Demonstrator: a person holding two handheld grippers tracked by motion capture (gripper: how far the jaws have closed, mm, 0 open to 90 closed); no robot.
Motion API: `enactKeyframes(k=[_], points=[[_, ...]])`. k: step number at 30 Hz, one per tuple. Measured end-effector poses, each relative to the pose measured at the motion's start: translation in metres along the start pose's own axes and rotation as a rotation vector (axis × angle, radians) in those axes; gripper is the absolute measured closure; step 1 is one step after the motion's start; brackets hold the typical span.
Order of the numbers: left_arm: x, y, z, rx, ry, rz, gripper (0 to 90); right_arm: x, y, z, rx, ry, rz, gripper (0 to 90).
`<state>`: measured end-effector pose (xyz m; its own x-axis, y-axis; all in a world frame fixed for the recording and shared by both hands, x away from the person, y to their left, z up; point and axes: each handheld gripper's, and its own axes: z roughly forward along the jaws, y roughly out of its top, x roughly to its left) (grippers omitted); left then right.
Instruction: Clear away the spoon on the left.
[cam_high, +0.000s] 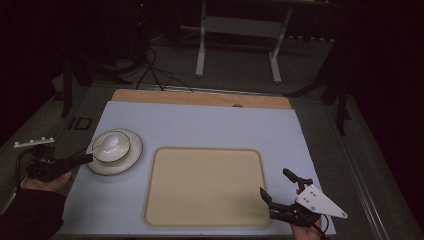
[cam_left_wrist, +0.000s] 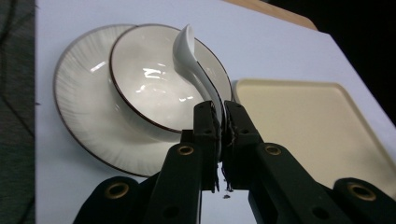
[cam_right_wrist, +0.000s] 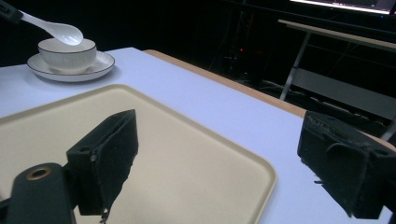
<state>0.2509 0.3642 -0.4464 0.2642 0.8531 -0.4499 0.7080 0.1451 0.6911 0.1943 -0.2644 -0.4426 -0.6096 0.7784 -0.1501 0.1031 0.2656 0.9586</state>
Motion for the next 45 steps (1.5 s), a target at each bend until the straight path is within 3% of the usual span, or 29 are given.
enactKeyframes(k=[12,17,20,30,37,45], points=[[-0.02,0.0,-0.004,-0.044,0.022,0.005,85.6,-0.001,0.001,0.004,-0.004,0.007,0.003,12.2],[-0.03,0.002,-0.006,-0.052,0.006,0.015,85.6,-0.001,0.001,0.008,-0.003,0.014,0.002,12.2],[-0.037,0.002,-0.006,-0.053,0.041,0.037,85.6,0.0,0.001,0.01,0.001,0.021,0.003,12.2],[-0.061,-0.006,-0.003,-0.099,0.018,0.029,85.6,0.0,0.002,0.014,-0.002,0.025,0.001,12.2],[-0.077,-0.012,0.009,-0.086,0.011,0.041,85.6,0.0,0.003,0.015,-0.003,0.032,0.001,12.2],[-0.09,-0.013,0.02,-0.096,-0.025,0.019,85.6,-0.001,0.003,0.017,0.0,0.039,0.006,12.2]])
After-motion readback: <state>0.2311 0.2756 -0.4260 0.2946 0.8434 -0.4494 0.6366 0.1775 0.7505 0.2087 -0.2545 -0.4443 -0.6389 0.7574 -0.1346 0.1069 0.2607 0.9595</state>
